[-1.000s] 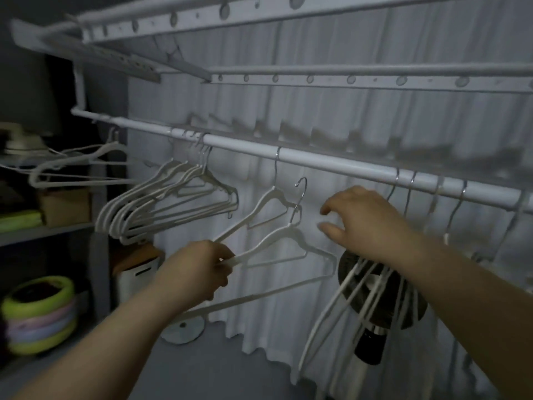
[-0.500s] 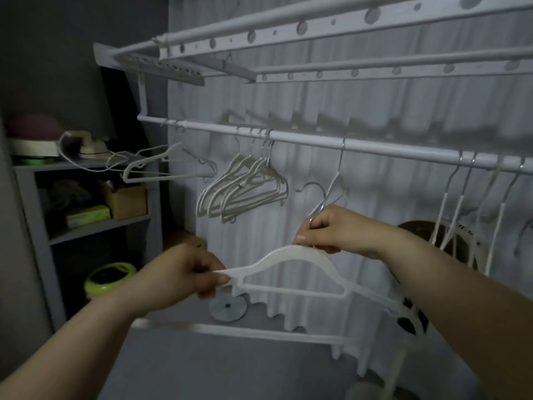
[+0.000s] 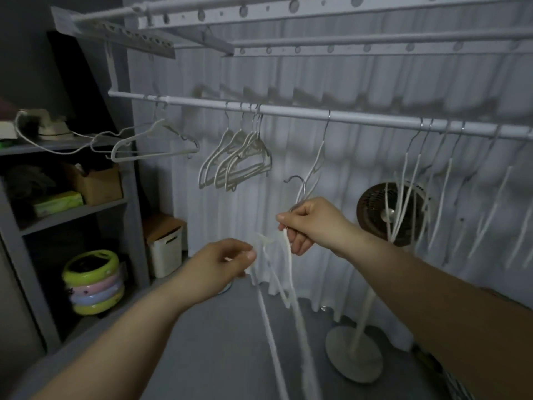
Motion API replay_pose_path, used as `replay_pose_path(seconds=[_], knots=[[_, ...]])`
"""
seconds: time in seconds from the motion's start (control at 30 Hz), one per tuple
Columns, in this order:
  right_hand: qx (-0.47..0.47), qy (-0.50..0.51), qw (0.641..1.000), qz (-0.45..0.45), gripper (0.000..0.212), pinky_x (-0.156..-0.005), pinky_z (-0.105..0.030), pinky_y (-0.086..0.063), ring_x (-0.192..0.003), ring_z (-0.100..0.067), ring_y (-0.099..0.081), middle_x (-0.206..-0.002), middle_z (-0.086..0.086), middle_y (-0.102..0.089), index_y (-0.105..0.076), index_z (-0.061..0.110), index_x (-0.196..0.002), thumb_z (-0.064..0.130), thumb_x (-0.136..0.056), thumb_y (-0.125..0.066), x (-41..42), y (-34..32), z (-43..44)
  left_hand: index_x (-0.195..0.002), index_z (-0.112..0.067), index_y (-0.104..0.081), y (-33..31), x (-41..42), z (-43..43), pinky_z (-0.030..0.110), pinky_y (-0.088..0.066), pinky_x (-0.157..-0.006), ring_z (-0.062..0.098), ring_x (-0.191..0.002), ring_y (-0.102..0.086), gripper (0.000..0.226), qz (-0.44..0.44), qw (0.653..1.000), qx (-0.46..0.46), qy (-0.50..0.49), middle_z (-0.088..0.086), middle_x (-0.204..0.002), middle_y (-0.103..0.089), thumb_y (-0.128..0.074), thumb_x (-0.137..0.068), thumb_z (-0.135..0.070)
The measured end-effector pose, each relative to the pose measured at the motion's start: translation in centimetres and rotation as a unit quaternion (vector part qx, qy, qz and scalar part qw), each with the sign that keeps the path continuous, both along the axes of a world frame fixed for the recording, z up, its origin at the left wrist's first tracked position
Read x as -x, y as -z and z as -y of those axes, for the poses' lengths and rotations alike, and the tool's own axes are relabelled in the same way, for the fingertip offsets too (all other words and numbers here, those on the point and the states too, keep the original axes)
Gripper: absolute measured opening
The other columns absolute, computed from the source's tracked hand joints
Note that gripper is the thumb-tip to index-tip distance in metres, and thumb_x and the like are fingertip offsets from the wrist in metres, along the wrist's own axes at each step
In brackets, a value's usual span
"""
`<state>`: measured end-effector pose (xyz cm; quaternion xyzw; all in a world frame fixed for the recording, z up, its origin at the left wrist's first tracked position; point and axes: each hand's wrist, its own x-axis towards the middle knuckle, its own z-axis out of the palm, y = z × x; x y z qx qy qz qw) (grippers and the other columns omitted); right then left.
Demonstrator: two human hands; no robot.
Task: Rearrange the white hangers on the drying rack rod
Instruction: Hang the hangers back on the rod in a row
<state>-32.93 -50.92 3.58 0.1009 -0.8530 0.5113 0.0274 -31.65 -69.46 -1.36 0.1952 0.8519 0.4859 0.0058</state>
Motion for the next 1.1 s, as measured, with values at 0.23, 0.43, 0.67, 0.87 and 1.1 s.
replay_pose_path(seconds=[0.23, 0.43, 0.67, 0.87, 1.1], knots=[[-0.029, 0.1, 0.994, -0.02, 0.031, -0.035, -0.015, -0.046, -0.031, -0.007, -0.055, -0.037, 0.003, -0.055, -0.055, 0.008, -0.06, 0.02, -0.089, -0.056, -1.0, 0.4, -0.7, -0.084, -0.039, -0.051, -1.0, -2.9, -2.4, 0.018, -0.048, -0.043, 0.005, -0.045, -0.06, 0.02, 0.053, 0.992, 0.027, 0.113, -0.006, -0.082, -0.062, -0.065, -0.073, -0.047], [-0.087, 0.105, 0.991, -0.016, 0.029, -0.042, -0.019, -0.047, -0.034, -0.005, -0.054, -0.051, -0.002, -0.057, -0.053, 0.012, -0.062, 0.025, -0.087, -0.059, -0.7, -0.2, -1.4, -0.083, -0.033, -0.05, -0.7, -1.6, -2.7, 0.016, -0.045, -0.038, 0.003, -0.033, -0.054, 0.026, -0.019, 0.994, 0.074, 0.083, -0.007, -0.083, -0.056, -0.054, -0.086, -0.008], [-0.151, 0.129, 0.962, -0.186, 0.068, -0.079, -0.014, -0.033, -0.1, -0.006, -0.04, -0.117, 0.008, -0.03, -0.035, 0.019, -0.131, 0.028, -0.075, -0.072, -0.1, -2.0, -4.1, -0.075, -0.04, -0.051, -1.5, -0.2, -3.9, 0.016, -0.044, -0.038, 0.005, -0.032, -0.053, 0.037, -0.025, 0.995, 0.055, 0.082, -0.005, -0.077, -0.059, -0.054, -0.084, -0.004], [-0.187, 0.065, 0.963, -0.183, 0.053, -0.088, -0.016, -0.039, -0.106, -0.015, -0.052, -0.122, -0.005, -0.054, -0.046, 0.013, -0.127, 0.019, -0.079, -0.068, 1.5, -4.7, -7.4, -0.075, -0.036, -0.057, -2.7, 1.8, -7.0, 0.016, -0.041, -0.038, 0.007, -0.031, -0.052, 0.035, -0.013, 0.994, 0.034, 0.102, -0.002, -0.075, -0.058, -0.053, -0.083, -0.002], [-0.188, 0.074, 0.957, -0.21, 0.057, -0.083, -0.012, -0.038, -0.1, -0.009, -0.05, -0.124, -0.005, -0.051, -0.042, 0.014, -0.13, 0.022, -0.08, -0.068, 5.1, -5.9, -12.2, -0.095, -0.023, -0.059, -4.2, 5.6, -11.8, 0.018, -0.042, -0.037, 0.008, -0.03, -0.052, 0.023, -0.018, 0.996, 0.028, 0.08, 0.001, -0.083, -0.057, -0.053, -0.085, -0.004]])
